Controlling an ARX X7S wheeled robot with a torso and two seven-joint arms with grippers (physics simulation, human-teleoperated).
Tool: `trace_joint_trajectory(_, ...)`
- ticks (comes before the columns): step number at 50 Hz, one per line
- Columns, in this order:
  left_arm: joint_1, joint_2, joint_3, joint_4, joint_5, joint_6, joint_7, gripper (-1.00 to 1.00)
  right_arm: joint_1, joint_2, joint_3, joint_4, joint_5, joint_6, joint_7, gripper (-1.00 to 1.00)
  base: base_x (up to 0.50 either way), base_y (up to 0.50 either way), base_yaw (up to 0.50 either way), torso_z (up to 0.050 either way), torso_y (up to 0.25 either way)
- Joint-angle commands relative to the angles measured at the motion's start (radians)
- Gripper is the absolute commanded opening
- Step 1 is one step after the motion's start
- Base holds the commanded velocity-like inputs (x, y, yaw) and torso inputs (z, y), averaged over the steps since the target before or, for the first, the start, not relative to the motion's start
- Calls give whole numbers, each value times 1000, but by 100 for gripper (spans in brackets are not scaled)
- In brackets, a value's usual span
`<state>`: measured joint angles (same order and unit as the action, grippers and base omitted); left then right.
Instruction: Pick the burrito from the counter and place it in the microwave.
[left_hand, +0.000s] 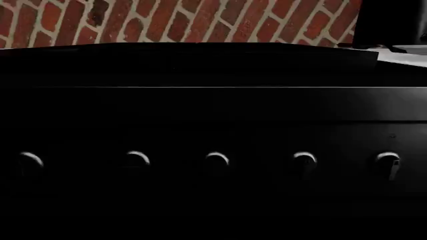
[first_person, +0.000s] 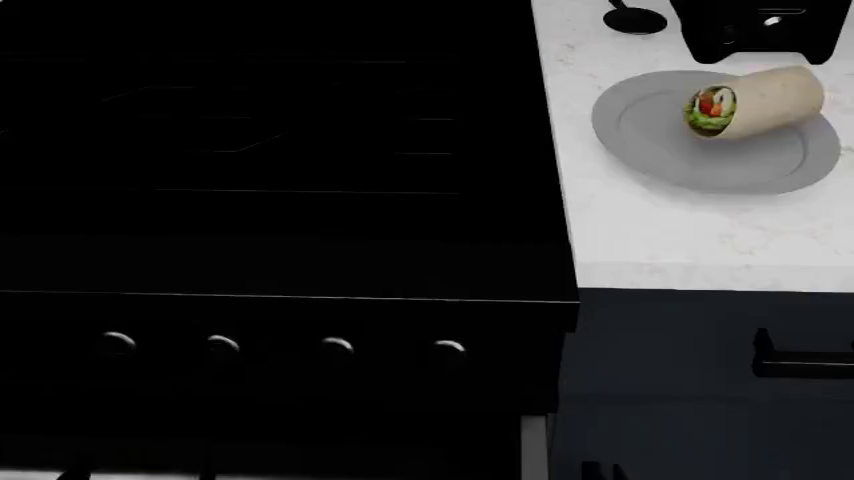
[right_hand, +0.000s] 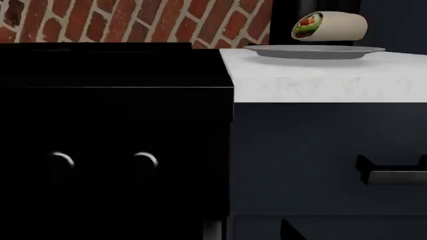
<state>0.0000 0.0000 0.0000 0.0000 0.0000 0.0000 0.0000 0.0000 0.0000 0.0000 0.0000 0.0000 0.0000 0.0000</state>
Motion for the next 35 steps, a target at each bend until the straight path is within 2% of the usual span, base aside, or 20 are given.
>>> trace_joint_trajectory(1, -1, -11, 0, 0, -11, -1, -9, 100, 0, 12, 0, -4, 12, 5, 14, 100, 0, 0, 0, 0, 0)
trace_joint_trajectory(8, -16, -31, 50, -28, 9, 10, -79, 100, 3, 40, -52, 1, 22, 0, 43, 100, 0, 0, 0, 0, 0)
trace_joint_trajectory(16, -8, -46, 78, -11, -7, 13, -103, 100, -2, 62, -61, -12, 43, 0, 57, 100, 0, 0, 0, 0, 0)
trace_joint_trajectory(35, -9, -74, 112, -1, -30, 13, -136, 100, 0, 85, -88, -5, 49, -18, 100, 100, 0, 0, 0, 50, 0)
